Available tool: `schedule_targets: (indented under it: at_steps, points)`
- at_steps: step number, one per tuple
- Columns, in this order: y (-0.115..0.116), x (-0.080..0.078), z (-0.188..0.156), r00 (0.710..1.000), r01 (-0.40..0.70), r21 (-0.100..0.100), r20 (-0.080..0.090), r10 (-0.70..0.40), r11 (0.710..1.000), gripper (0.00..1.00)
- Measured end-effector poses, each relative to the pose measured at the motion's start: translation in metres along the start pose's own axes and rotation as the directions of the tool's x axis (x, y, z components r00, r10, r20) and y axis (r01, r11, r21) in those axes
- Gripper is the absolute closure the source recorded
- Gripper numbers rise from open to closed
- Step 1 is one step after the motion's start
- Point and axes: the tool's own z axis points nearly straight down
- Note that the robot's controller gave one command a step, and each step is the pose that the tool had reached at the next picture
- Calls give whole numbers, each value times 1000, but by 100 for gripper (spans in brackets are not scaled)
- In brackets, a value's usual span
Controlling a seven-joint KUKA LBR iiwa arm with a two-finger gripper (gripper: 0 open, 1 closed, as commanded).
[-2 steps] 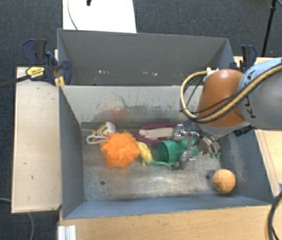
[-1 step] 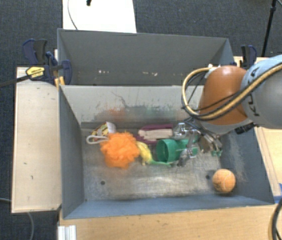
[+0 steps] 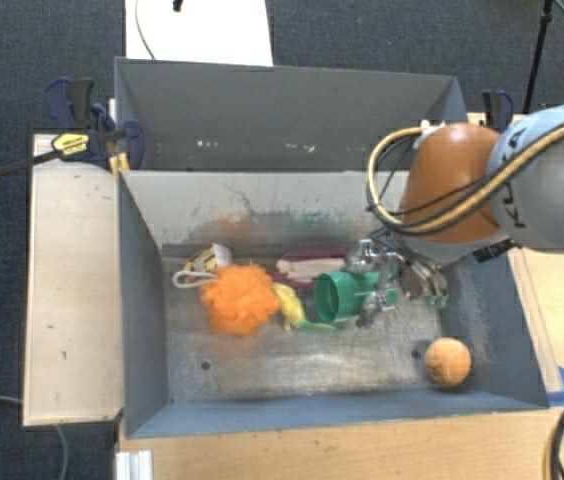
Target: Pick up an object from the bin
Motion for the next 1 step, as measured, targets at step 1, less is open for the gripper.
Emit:
schedule_targets:
  at_steps: [1]
  points:
    - [0, 0, -8, 1000, 0, 0, 2, 0, 1000, 100]
